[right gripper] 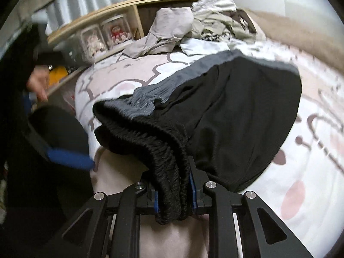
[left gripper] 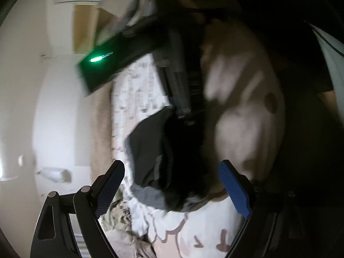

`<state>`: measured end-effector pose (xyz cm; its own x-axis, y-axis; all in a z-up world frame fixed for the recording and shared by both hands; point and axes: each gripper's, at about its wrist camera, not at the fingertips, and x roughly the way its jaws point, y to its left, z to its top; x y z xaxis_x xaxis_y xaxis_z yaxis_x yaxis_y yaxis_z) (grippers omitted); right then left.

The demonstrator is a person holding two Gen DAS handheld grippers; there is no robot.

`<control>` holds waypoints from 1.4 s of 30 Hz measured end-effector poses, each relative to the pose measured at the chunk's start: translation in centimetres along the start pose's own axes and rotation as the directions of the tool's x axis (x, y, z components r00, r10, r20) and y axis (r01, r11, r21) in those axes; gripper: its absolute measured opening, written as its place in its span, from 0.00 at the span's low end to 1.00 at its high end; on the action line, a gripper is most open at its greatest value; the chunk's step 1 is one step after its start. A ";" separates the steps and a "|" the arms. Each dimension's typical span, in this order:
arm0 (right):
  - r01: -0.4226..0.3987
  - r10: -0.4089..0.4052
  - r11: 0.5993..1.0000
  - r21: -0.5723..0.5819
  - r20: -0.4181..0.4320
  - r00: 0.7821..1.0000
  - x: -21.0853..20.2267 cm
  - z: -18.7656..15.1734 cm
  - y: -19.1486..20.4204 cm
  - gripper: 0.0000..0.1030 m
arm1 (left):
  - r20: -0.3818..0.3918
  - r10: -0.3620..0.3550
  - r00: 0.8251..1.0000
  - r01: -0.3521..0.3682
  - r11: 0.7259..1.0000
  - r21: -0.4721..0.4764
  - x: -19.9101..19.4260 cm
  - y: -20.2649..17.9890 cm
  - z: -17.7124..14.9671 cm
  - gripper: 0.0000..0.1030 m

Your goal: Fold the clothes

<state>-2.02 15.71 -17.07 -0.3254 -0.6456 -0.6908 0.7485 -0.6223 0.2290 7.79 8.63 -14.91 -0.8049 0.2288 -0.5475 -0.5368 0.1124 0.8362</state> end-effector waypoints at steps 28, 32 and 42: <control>0.323 -0.322 0.866 -0.382 0.070 0.944 -2.7 -0.7 6.0 0.22 | -0.138 0.078 0.987 -0.090 0.993 -0.080 3.6 2.9 -1.8 0.25; 0.358 -0.412 0.763 -0.539 0.023 0.911 -4.8 0.0 8.2 0.21 | -0.083 0.075 0.994 -0.086 0.987 -0.133 0.6 3.6 -0.5 0.25; 0.148 -0.403 0.692 -0.706 -0.208 0.891 -13.6 -2.5 16.2 0.21 | 0.187 -0.232 0.955 0.292 0.853 -0.432 -13.3 6.8 2.3 0.25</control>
<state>15.98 15.47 -5.71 -0.4712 -0.2329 -0.8507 0.8782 -0.2135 -0.4279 15.46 8.58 -1.90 -0.5964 0.3728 -0.7109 -0.8024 -0.2548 0.5396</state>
